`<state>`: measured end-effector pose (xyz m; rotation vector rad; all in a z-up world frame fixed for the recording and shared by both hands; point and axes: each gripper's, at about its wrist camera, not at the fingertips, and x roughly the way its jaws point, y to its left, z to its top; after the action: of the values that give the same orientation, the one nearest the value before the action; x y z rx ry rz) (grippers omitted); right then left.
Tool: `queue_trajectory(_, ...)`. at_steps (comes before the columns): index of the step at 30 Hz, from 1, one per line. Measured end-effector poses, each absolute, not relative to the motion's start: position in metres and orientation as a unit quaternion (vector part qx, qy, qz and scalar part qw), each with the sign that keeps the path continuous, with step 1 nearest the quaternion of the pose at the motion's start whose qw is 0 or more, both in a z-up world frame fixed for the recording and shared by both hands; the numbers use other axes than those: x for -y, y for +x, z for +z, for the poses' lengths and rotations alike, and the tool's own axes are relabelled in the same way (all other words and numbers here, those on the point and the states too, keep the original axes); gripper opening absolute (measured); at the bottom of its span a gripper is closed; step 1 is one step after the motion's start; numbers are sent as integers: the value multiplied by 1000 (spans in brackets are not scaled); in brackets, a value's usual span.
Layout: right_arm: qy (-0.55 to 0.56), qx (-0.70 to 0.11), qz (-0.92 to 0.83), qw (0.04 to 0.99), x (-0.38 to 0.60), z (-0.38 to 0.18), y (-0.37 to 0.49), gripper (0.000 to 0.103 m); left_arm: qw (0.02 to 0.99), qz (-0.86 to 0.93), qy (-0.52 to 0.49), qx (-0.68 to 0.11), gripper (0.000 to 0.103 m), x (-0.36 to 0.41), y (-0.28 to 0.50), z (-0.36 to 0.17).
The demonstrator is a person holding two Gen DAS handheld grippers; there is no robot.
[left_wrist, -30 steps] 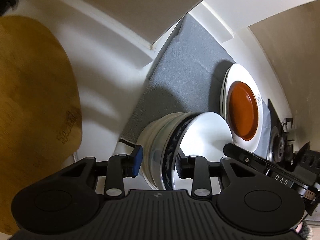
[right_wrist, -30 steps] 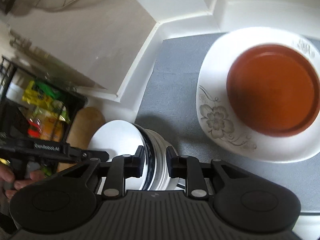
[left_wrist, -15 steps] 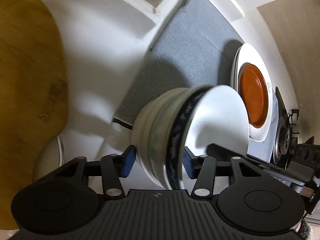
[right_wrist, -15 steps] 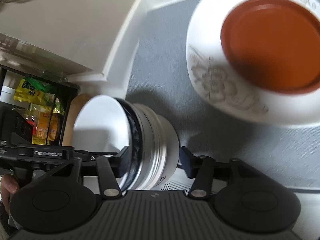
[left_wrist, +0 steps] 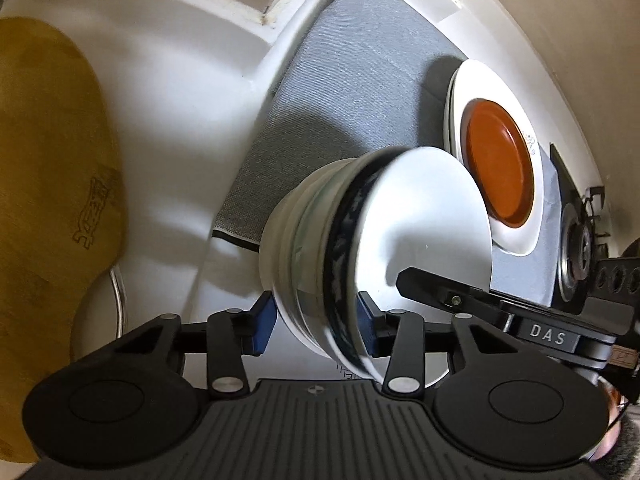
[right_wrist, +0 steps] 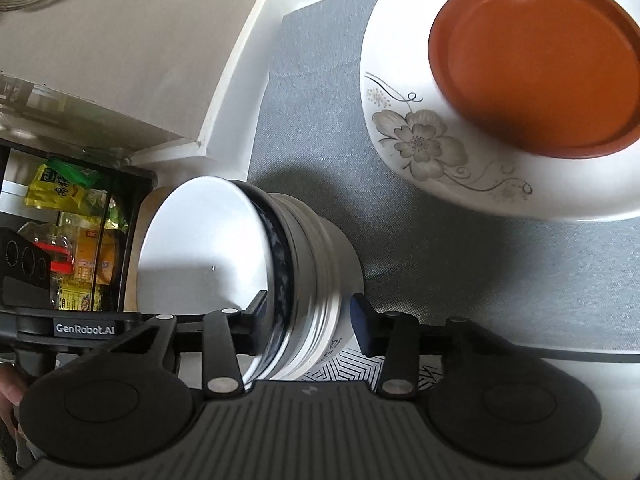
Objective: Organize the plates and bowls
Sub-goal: 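Lower the bowl stack with both tools onto the orange plate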
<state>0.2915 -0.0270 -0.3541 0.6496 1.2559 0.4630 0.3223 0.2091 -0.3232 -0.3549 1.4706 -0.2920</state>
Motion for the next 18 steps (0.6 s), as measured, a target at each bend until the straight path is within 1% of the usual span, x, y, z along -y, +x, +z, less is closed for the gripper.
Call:
queue_trajectory(6, 298, -564, 209, 741, 32, -346, 292, 43, 718, -130, -158, -666, 46, -206, 324, -323)
queue_trajectory(18, 289, -554, 194, 756, 40, -334, 287, 41, 725, -137, -142, -660, 46, -193, 327, -315)
